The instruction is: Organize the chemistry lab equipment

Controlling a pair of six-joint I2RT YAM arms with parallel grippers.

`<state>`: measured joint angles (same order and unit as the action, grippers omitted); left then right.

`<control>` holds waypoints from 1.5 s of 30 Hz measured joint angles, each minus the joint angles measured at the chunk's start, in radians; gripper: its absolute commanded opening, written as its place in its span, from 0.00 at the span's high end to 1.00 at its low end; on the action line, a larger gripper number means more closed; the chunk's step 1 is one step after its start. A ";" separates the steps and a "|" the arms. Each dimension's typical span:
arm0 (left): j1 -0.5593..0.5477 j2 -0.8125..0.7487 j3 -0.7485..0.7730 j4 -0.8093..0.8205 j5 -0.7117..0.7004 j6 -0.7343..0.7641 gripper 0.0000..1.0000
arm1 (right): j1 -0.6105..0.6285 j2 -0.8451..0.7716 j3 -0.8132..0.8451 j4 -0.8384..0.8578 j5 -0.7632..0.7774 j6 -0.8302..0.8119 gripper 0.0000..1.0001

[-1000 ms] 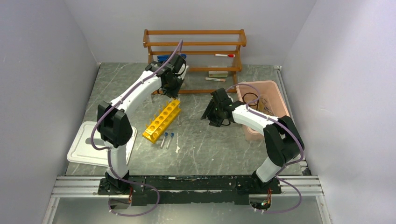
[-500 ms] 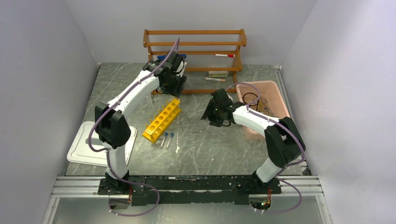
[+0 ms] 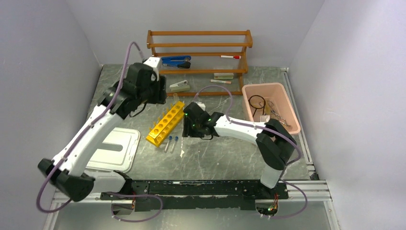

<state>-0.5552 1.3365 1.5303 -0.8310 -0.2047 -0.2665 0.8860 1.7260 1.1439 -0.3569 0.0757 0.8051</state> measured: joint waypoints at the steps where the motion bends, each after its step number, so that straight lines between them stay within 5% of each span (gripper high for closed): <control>1: 0.000 -0.036 -0.040 0.007 -0.008 -0.015 0.39 | 0.023 0.016 0.008 0.001 0.001 -0.003 0.50; 12: 0.000 -0.325 -0.356 -0.004 -0.070 -0.205 0.31 | 0.146 0.212 0.128 0.007 0.024 0.037 0.52; 33: 0.000 -0.406 -0.357 -0.025 -0.193 -0.244 0.27 | 0.293 0.365 0.366 -0.257 0.279 0.136 0.74; 38: 0.000 -0.402 -0.357 -0.025 -0.193 -0.238 0.27 | 0.294 0.371 0.373 -0.271 0.295 0.143 0.93; 45: 0.000 -0.395 -0.357 -0.023 -0.177 -0.239 0.20 | 0.294 0.344 0.328 -0.246 0.341 0.152 1.00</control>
<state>-0.5552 0.9413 1.1728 -0.8543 -0.3820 -0.5053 1.1801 2.0701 1.4715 -0.6025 0.4164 0.9573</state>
